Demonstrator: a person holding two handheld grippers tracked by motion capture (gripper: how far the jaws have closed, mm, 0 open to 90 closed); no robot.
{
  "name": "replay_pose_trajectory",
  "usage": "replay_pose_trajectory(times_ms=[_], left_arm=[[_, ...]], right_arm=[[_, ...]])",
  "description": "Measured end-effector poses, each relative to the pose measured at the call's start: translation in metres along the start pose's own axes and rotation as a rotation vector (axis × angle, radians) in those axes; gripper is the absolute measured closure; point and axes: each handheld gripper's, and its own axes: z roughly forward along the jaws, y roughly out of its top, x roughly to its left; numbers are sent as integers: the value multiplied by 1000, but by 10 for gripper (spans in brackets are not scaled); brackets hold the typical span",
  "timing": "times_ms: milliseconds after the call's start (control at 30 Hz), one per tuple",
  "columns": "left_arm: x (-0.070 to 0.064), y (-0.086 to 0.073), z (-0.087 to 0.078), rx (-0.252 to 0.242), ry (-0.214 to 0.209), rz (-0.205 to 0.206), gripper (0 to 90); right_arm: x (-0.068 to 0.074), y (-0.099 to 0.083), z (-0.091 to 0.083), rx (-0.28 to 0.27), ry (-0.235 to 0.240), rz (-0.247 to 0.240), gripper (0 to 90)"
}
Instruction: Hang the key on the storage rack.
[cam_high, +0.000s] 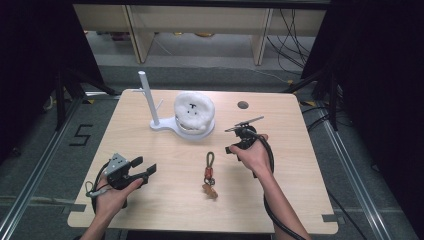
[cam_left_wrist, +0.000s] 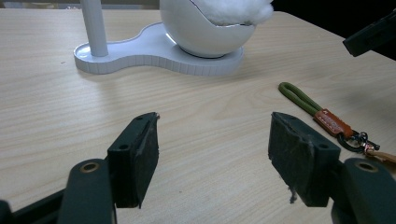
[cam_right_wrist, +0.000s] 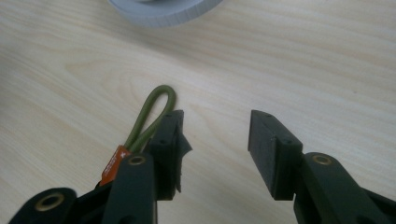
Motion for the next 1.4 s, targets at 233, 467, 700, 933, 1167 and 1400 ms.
replay_pose_trajectory(times_ms=[233,467,700,933,1167,1400], left_arm=[[-4,1,1,0,-17,7,329],[-8,0,-4,-7,-30,9,328],[-14,0,-3,7,-38,17,326],[-14,-4,-1,17,-56,15,326],[-12,-3,-1,18,-45,13,324],[-12,-5,-2,30,-39,12,324]], right_arm=[[9,-5,5,133,12,24,606],[32,-10,14,191,48,-23,604],[49,-10,23,233,48,-22,597],[58,-11,35,274,40,-26,581],[64,-7,45,292,43,-37,561],[67,-6,50,280,47,-60,524]])
